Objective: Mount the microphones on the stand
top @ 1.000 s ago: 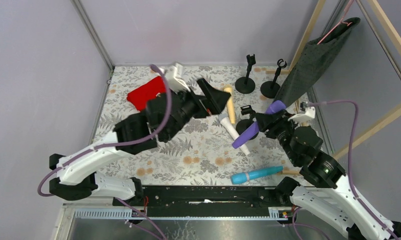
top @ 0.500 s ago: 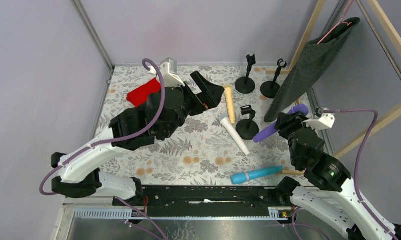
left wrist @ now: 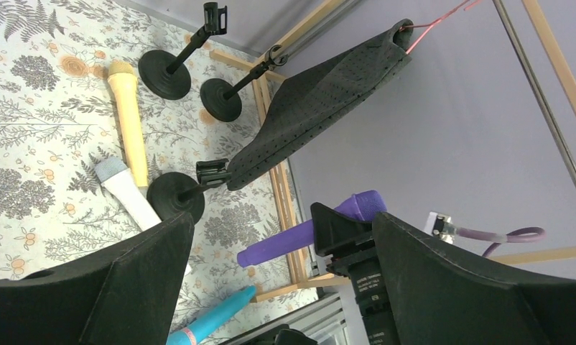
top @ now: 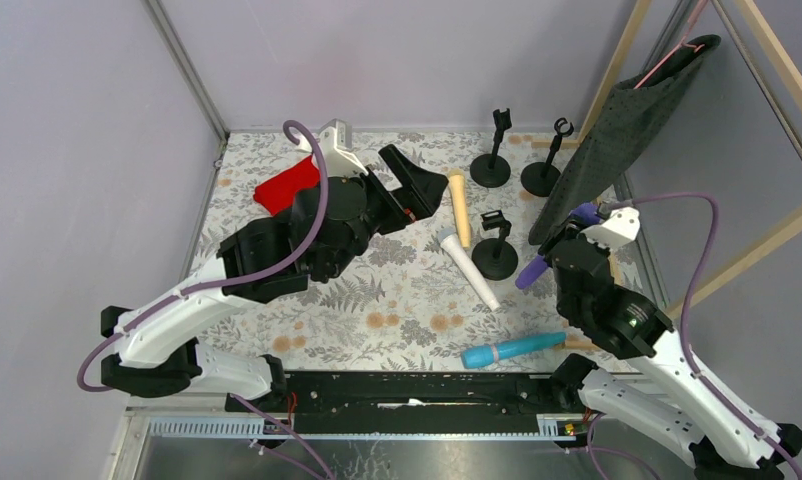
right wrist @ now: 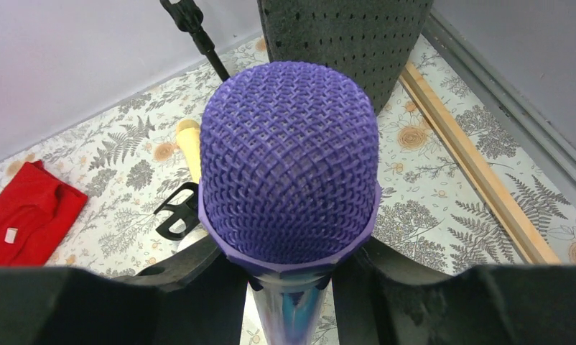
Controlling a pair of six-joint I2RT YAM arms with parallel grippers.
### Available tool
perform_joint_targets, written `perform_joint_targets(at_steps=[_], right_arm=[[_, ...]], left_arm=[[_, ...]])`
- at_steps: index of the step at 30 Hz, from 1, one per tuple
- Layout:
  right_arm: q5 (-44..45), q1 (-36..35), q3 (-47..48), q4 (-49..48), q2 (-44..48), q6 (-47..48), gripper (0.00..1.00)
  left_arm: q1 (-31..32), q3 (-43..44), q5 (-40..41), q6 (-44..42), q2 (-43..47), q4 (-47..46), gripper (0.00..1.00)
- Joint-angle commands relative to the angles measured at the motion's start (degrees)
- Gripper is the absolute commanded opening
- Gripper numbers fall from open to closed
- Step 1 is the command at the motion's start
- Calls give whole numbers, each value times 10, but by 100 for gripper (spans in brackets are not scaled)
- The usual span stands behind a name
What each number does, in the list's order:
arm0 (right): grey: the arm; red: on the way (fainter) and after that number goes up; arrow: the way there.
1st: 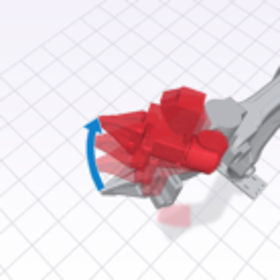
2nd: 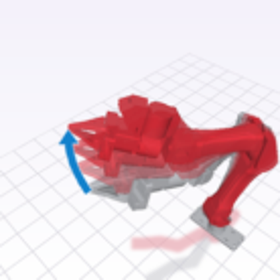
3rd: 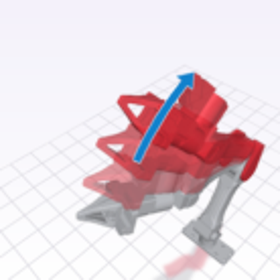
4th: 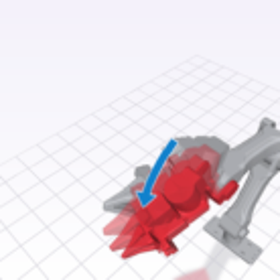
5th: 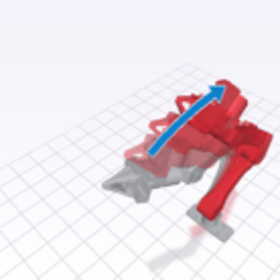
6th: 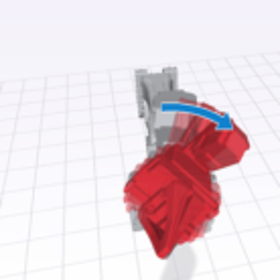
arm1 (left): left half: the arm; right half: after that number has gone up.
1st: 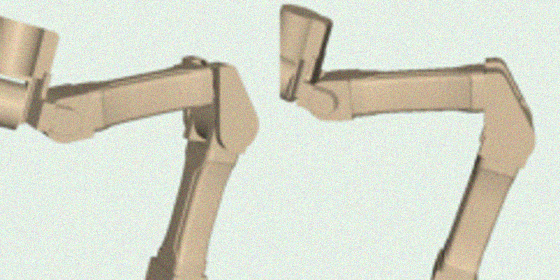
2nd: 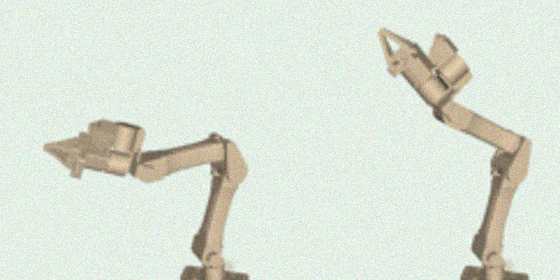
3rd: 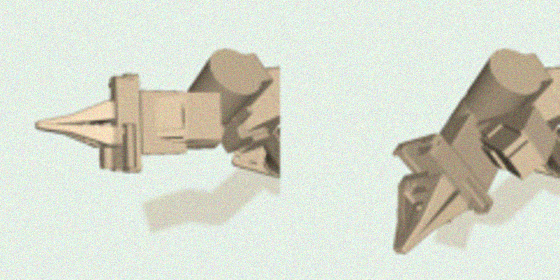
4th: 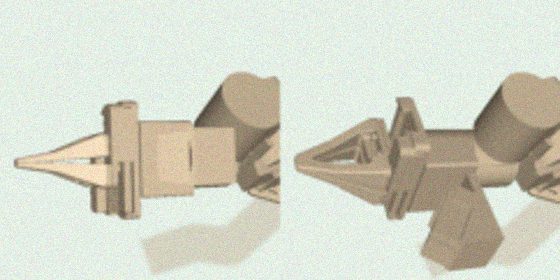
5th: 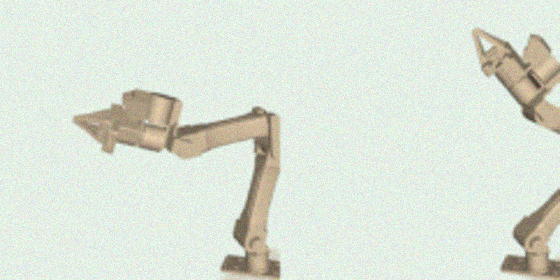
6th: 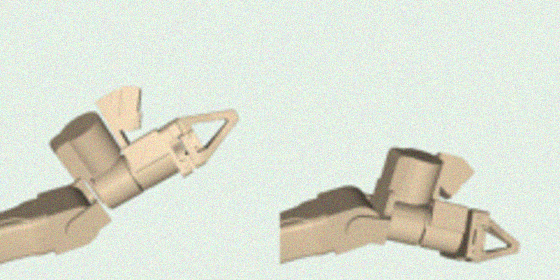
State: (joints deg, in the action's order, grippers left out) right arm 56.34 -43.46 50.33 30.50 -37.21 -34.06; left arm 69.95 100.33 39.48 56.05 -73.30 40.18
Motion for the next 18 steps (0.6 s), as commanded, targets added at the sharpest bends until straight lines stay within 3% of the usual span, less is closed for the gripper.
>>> perform_joint_targets(at_steps=[1, 9, 15, 18], right_arm=[[27, 0, 7, -45, 1, 27, 0], [10, 0, -3, -51, -3, 23, 0], [1, -1, -13, -63, -3, 23, 0], [-5, -1, -14, -67, -5, 21, 0]], left_arm=[[-1, 4, 8, 18, 24, -17, 99], [-7, 10, 10, 13, 30, -11, 99], [-7, -92, 78, 100, 101, -64, 99], [-7, -77, 113, 159, 100, -35, 99]])
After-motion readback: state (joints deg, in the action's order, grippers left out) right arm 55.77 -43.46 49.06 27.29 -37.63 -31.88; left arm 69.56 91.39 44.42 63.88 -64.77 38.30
